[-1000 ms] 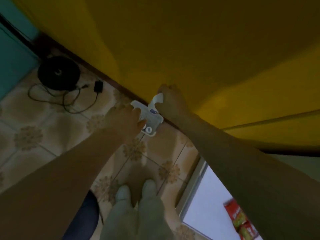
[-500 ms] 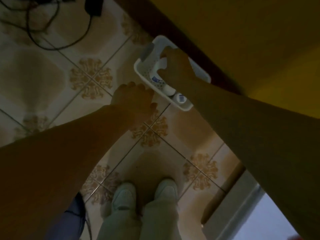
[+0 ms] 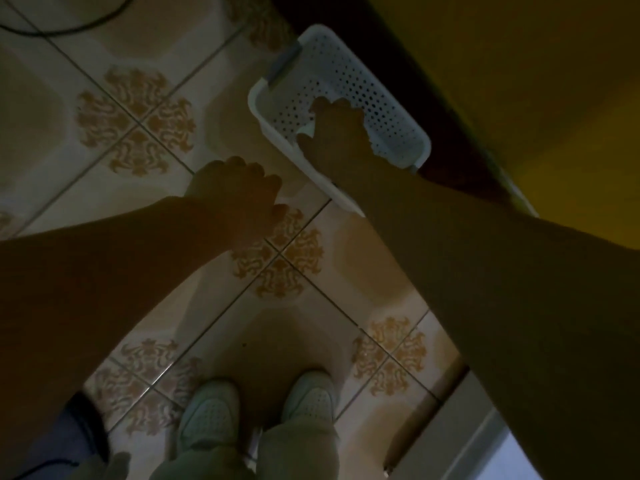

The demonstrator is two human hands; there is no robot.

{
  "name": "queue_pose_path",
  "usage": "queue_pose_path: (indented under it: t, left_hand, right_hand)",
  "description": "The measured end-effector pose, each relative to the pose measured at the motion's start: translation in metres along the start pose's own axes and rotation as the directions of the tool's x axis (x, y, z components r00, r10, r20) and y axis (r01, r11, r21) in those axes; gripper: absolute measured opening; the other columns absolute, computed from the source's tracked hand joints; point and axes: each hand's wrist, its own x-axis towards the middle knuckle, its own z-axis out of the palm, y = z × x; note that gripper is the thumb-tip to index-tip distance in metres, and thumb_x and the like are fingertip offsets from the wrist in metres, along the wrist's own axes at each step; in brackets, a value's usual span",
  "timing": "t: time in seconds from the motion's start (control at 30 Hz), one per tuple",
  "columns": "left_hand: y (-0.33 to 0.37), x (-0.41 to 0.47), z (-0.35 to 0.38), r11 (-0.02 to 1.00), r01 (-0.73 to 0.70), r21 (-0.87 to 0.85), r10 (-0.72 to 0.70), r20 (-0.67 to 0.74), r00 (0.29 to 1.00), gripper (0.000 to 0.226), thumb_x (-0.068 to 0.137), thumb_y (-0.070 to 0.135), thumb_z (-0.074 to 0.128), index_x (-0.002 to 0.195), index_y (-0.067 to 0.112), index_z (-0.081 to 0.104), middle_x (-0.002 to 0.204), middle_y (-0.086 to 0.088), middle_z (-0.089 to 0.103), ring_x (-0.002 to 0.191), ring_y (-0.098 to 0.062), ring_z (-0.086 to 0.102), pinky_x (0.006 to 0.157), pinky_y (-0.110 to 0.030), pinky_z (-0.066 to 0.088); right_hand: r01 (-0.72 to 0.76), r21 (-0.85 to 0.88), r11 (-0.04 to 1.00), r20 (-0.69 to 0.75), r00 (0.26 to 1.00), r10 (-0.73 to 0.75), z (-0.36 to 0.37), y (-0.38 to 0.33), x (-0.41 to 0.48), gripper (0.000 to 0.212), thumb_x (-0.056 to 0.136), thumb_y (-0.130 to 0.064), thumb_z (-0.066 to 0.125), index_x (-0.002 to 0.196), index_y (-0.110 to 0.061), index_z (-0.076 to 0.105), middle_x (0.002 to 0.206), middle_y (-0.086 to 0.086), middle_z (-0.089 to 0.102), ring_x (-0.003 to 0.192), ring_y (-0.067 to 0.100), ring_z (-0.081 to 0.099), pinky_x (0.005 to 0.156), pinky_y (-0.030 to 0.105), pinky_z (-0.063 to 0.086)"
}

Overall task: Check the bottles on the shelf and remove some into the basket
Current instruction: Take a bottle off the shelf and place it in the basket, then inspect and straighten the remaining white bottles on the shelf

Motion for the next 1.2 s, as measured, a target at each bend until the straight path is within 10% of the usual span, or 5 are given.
queue_pose_path:
  t: [0.27, 0.77, 1.2]
  left_hand:
    - [-0.012, -0.11, -0.172, 0.999, 0.048, -0.011, -0.047, 0.051, 0.998, 0.052, 0.096, 0.052, 0.028, 0.133, 0.018, 0.042, 0.125, -0.007, 0.052, 0.115, -0.025, 0.049, 0.089, -0.034, 0.042]
    - [0.008, -0.443, -0.605, 0.987, 0.16, -0.012, -0.152, -0.385, 0.91, 0.04, 0.094, 0.055, 0.034, 0.105, 0.021, 0.053, 0.108, -0.002, 0.058, 0.102, -0.021, 0.053, 0.075, -0.032, 0.042]
    - [0.149, -0.663, -0.726, 0.988, -0.024, 0.155, 0.127, -0.7, 0.703, 0.048, 0.093, 0.055, 0.036, 0.122, 0.02, 0.052, 0.125, -0.006, 0.056, 0.116, -0.025, 0.051, 0.087, -0.035, 0.042]
  right_hand:
    - [0.05, -0.11, 0.993, 0.035, 0.998, -0.046, -0.176, -0.04, -0.127, 0.038, 0.097, -0.032, 0.044, 0.13, -0.011, 0.045, 0.134, 0.016, 0.044, 0.125, 0.035, 0.041, 0.099, 0.042, 0.036]
    - [0.001, -0.187, 0.982, -0.151, 0.988, -0.03, -0.638, -0.129, -0.425, 0.03, 0.095, -0.03, 0.048, 0.116, -0.01, 0.053, 0.122, 0.013, 0.055, 0.114, 0.033, 0.053, 0.083, 0.036, 0.042]
    - [-0.235, -0.099, 0.967, -0.576, 0.806, 0.137, -0.759, -0.1, -0.734, 0.027, 0.092, -0.029, 0.051, 0.113, -0.013, 0.056, 0.117, 0.01, 0.056, 0.111, 0.031, 0.051, 0.082, 0.036, 0.034]
